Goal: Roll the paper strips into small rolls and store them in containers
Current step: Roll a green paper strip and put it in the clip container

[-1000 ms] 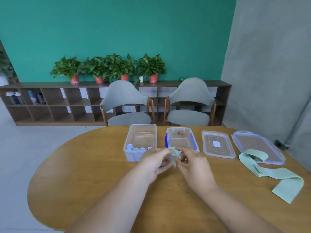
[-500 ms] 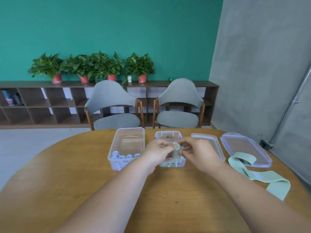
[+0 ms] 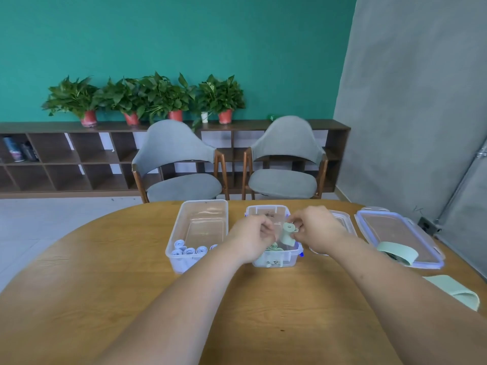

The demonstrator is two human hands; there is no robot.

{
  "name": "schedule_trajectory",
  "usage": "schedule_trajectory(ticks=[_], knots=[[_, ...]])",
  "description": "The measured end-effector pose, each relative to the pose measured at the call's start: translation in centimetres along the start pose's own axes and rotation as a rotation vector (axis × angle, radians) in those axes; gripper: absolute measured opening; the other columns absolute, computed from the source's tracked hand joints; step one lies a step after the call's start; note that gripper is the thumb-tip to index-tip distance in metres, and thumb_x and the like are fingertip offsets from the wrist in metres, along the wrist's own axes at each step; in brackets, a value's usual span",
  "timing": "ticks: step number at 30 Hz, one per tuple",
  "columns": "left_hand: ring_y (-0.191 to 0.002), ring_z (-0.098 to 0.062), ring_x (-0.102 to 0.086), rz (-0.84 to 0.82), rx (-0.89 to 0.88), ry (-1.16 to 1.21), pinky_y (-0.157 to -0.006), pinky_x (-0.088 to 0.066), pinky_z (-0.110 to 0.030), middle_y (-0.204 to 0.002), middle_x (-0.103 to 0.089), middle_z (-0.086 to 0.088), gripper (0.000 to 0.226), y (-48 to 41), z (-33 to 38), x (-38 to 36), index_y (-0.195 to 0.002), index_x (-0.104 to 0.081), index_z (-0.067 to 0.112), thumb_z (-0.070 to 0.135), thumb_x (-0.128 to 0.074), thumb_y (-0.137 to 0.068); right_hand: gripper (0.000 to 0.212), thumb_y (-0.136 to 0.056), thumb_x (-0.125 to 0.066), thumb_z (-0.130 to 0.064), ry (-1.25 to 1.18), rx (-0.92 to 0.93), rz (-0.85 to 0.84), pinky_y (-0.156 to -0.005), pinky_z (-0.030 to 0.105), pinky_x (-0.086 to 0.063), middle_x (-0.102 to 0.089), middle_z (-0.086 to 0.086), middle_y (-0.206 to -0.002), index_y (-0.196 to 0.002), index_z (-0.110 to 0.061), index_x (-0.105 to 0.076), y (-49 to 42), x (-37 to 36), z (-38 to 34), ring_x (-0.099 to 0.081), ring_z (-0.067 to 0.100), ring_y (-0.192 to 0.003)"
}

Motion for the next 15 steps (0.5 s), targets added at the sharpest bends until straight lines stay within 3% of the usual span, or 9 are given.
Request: schedule_trajectory(ticks=[2,4,6,11,15], knots=[[-0.111,-0.010,-0.062,-0.031,-0.091,-0.210,-0.095,-0.053,-0.030,-0.115,-0.070,0.013,0.023,0.5,-0.2,-0.4,-0.115,-0.071,0.030,0.036,-0.075,-0.093,0.035,-0.085,-0.075,-0.024,0.057,-0.041,-0.036,-0.084,0.033,-0.057,-0.072,-0.013,-0.100,-0.119,-0.032,-0.073,-0.5,-1.1,0.3,-0.065,0.015,-0.102],[-0.121,-0.013,-0.056,-0.055,-0.191,-0.365,-0.100,-0.050,-0.034,-0.128,-0.066,0.012,0.032,0.6,-0.4,-0.9,-0.123,-0.070,0.030,0.039,-0.076,-0.092,0.037,-0.082,-0.074,-0.025,0.071,-0.074,-0.057,-0.076,0.031,-0.056,-0.066,-0.017,-0.093,-0.116,-0.036,-0.072,-1.1,-2.1,0.5,-0.063,0.015,-0.102],[-0.124,-0.014,-0.056,-0.090,-0.262,-0.462,-0.103,-0.050,-0.037,-0.133,-0.062,0.012,0.039,0.6,-0.7,-1.4,-0.128,-0.069,0.029,0.038,-0.077,-0.090,0.037,-0.080,-0.074,-0.023,0.099,-0.093,-0.084,-0.074,0.031,-0.055,-0.068,-0.015,-0.098,-0.114,-0.038,-0.071,-1.7,-2.9,0.6,-0.062,0.016,-0.103],[-0.133,-0.014,-0.051,-0.084,-0.338,-0.573,-0.104,-0.049,-0.038,-0.140,-0.058,0.011,0.048,0.6,-1.3,-2.3,-0.138,-0.064,0.026,0.039,-0.074,-0.093,0.035,-0.076,-0.079,-0.025,0.158,-0.084,-0.182,-0.081,0.034,-0.059,-0.069,-0.010,-0.108,-0.107,-0.039,-0.072,-3.2,-4.4,0.4,-0.066,0.019,-0.102],[-0.134,-0.014,-0.050,-0.065,-0.355,-0.599,-0.103,-0.050,-0.038,-0.142,-0.058,0.010,0.046,0.8,-1.4,-2.7,-0.140,-0.063,0.024,0.039,-0.068,-0.098,0.025,-0.074,-0.084,-0.027,0.186,-0.067,-0.244,-0.077,0.033,-0.060,-0.068,-0.012,-0.102,-0.083,-0.040,-0.065,-4.0,-4.8,0.3,-0.067,0.017,-0.096]])
Point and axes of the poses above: each hand's wrist, its own y-axis away from the middle knuckle, its own x-axis out of the back of the hand, z = x × y, the point moved 5 cm from there along -y, towards the middle knuckle
